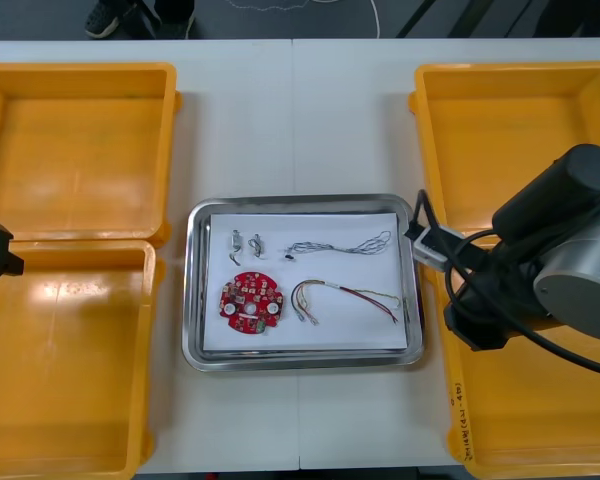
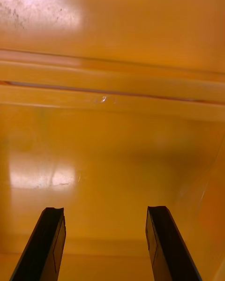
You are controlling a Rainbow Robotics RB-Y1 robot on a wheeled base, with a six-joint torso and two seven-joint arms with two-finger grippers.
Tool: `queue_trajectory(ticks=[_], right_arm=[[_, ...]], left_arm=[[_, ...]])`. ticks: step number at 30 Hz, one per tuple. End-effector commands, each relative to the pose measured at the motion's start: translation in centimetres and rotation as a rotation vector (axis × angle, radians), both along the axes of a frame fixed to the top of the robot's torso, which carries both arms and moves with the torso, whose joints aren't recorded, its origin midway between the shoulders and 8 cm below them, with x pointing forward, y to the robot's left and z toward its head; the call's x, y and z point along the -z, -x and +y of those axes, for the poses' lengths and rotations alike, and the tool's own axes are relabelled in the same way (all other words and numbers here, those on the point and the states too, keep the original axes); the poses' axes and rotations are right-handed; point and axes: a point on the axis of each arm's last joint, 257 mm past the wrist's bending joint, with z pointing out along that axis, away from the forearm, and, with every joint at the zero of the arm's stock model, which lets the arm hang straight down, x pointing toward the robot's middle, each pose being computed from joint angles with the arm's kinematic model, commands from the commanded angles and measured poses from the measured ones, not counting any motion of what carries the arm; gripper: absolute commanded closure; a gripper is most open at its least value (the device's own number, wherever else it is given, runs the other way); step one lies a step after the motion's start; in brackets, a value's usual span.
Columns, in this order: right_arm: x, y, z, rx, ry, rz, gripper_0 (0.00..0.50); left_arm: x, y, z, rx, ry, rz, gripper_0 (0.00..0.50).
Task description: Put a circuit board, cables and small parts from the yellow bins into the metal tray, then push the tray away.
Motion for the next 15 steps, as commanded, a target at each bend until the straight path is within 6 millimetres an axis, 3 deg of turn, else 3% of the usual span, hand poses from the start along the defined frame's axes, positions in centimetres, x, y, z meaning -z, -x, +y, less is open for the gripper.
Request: queue_trajectory(ticks=[1,15], right_arm=[[-0.6,-0.4,2.7,-0.119,0.054,-0.029,0.0],[-0.2,-0.7,8.9,-0.321,0.106,-0.054,0.0]], left_arm=[[-0.9,1.5,1.8,0.123,-0.099,-0.003,0.0],[-0.8,2.0,1.6,0.155,-0.099,-0.002,0.0]])
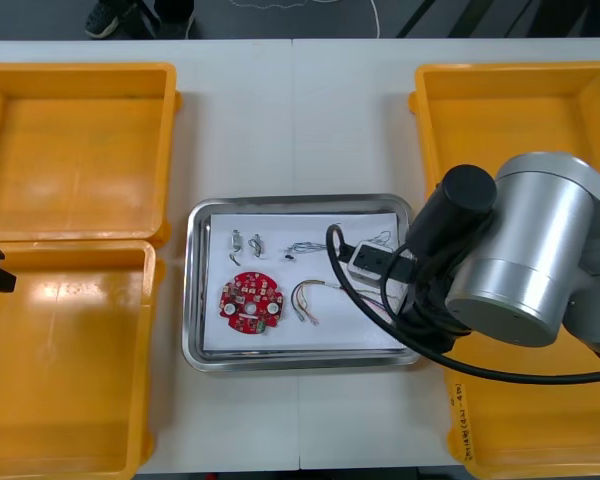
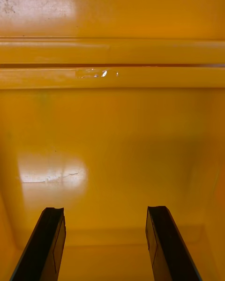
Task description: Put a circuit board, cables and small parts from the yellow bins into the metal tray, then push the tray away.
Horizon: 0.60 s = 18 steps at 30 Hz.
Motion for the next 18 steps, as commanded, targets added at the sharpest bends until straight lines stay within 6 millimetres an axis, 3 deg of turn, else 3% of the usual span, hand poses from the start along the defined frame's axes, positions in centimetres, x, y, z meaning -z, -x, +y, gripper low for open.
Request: queue_trajectory(ticks=[1,8,18], right_arm=[[-1.4,-0.5,3.5,-0.141,0.007,-0.057,0.0],[-1.1,0.9,6.3,-0.257,0.022,-0.066,0.0],[0.3,1.5,8.2,-0.35,0.042,-0.108,0.0]], left_arm=[[-1.5,0.4,1.1,0.057,-0.065,-0.02,0.0],[-1.5,0.4,1.1,0.06,-0.065,-0.021,0.0],[-1.5,0.4,1.1,0.06,-0.065,-0.021,0.0]])
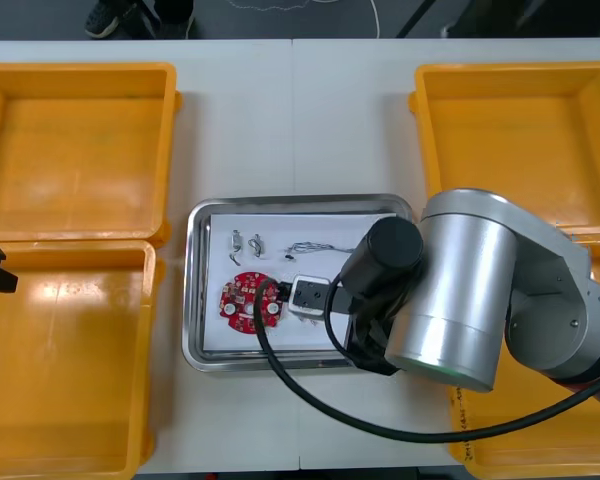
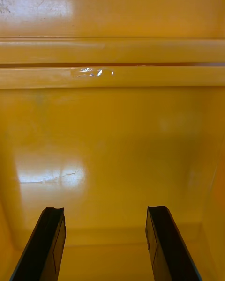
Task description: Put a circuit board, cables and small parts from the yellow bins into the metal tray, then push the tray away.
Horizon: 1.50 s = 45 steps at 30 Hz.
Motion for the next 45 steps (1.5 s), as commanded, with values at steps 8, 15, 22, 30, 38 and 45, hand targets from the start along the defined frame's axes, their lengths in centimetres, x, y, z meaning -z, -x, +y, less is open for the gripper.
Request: queue_trajectory(ticks=[8,15,22,30,38,45], right_arm=[[-0.5,0.5,4.2,-0.147,0.012,-0.033,0.0],[0.1,0.2,6.5,-0.193,0.016,-0.028,0.0],[1.0,0.5,7.4,-0.247,0.049,-0.054,0.0],[2.0,1.4,7.7,-0.297,0.078,-0.059,0.0],[3.1,1.5,8.7,-0.33,0.075,-0.05,0.0],[4.4,1.5,9.2,-0.364,0.092,-0.05,0.0]], left_arm=[[-1.4,0.4,1.3,0.053,-0.069,-0.021,0.0],[-1.4,0.4,1.3,0.053,-0.069,-0.021,0.0],[-1.4,0.4,1.3,0.053,-0.069,-0.021,0.0],[-1.4,0.4,1.3,0.053,-0.069,-0.021,0.0],[-1.4,0.4,1.3,0.053,-0.069,-0.021,0.0],[-1.4,0.4,1.3,0.053,-0.069,-0.021,0.0]])
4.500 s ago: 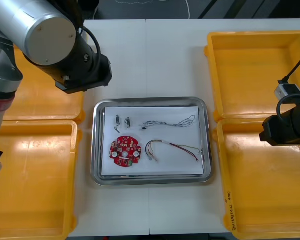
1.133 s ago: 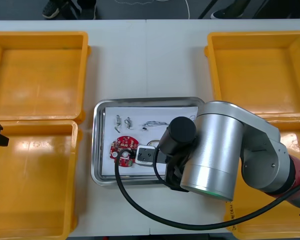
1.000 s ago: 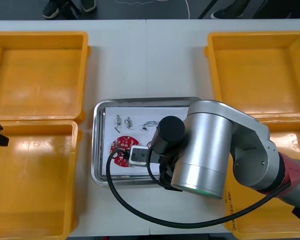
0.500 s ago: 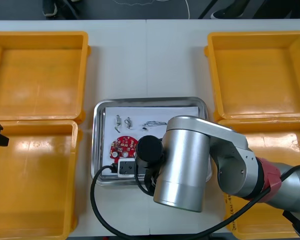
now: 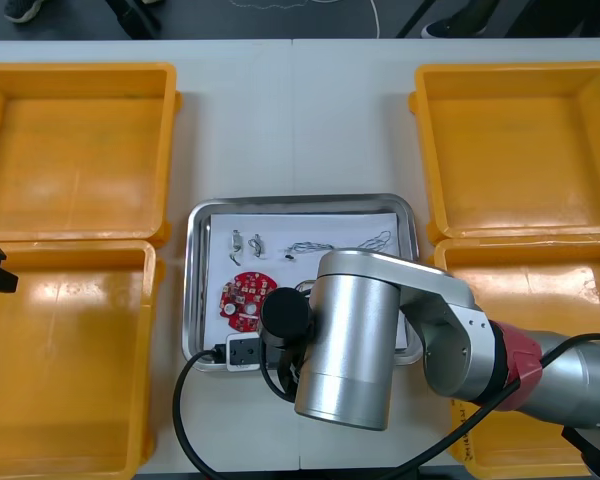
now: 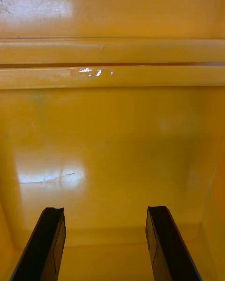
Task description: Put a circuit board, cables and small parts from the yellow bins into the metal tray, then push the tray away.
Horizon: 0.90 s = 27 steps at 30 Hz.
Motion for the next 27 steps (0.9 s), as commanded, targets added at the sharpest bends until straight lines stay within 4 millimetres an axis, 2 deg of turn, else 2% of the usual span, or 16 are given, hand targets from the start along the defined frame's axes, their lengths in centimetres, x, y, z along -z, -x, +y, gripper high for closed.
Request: queue_trajectory(ticks=[1,10,27], right_arm=[[-0.4,0.2,2.1,-0.101,0.008,-0.041,0.0],[0.6,0.5,2.0,-0.115,0.038,-0.031,0.0],[1.9,0.4,3.0,-0.133,0.04,-0.038,0.0]], left_arm=[[-1.4,0.4,1.3,0.051,-0.069,-0.02,0.0],[-1.4,0.4,1.3,0.051,-0.069,-0.02,0.0],[-1.4,0.4,1.3,0.051,-0.069,-0.02,0.0]])
